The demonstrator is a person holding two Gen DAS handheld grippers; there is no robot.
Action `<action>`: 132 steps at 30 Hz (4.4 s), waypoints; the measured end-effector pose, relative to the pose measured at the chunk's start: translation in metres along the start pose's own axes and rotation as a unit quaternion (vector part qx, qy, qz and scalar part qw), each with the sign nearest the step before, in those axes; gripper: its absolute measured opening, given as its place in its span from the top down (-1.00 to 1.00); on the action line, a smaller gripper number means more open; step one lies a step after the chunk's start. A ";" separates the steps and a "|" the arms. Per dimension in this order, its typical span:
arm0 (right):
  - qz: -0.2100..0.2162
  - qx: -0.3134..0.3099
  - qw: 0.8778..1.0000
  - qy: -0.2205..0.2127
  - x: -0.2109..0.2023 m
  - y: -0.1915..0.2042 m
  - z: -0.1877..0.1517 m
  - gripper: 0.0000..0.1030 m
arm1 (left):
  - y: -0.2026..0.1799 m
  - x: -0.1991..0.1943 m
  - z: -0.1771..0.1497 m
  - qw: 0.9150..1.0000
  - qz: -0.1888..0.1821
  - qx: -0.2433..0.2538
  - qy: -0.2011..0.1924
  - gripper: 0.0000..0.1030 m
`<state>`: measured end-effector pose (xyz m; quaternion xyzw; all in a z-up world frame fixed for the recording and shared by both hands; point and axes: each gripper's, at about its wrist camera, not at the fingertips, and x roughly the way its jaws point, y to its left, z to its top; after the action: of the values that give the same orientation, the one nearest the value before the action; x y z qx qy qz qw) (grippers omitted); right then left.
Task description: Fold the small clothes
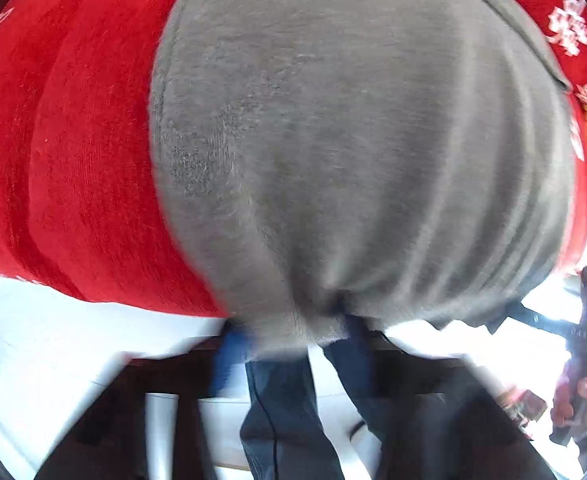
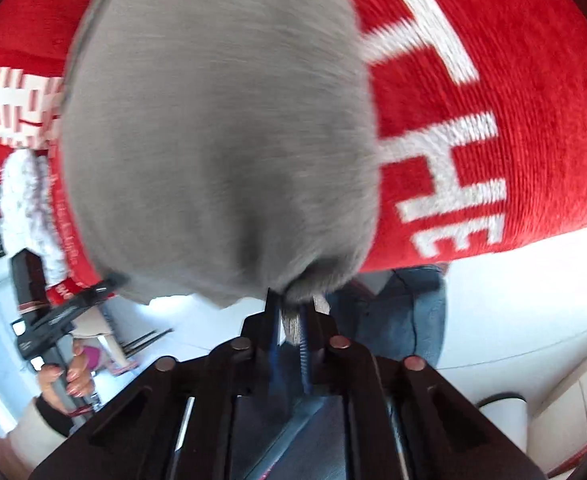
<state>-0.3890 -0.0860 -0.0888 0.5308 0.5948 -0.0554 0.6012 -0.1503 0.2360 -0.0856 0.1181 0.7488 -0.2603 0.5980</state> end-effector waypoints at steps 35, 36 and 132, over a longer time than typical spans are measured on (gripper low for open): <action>0.033 0.020 0.990 -0.138 -0.101 0.080 0.199 0.79 | -0.008 -0.166 0.152 0.986 0.024 0.026 -0.163 -0.67; 0.021 0.010 0.990 -0.136 -0.102 0.084 0.201 0.66 | -0.010 -0.165 0.156 0.986 0.033 0.032 -0.161 -0.67; 0.059 0.161 0.970 -0.174 -0.113 0.032 0.152 -0.29 | 0.055 -0.102 0.202 0.991 0.023 -0.122 -0.057 -0.70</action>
<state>-0.2994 -0.2435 -0.0241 0.6368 0.4317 -0.2066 0.6045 0.0713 0.1886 -0.0322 0.0466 0.7365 -0.1598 0.6557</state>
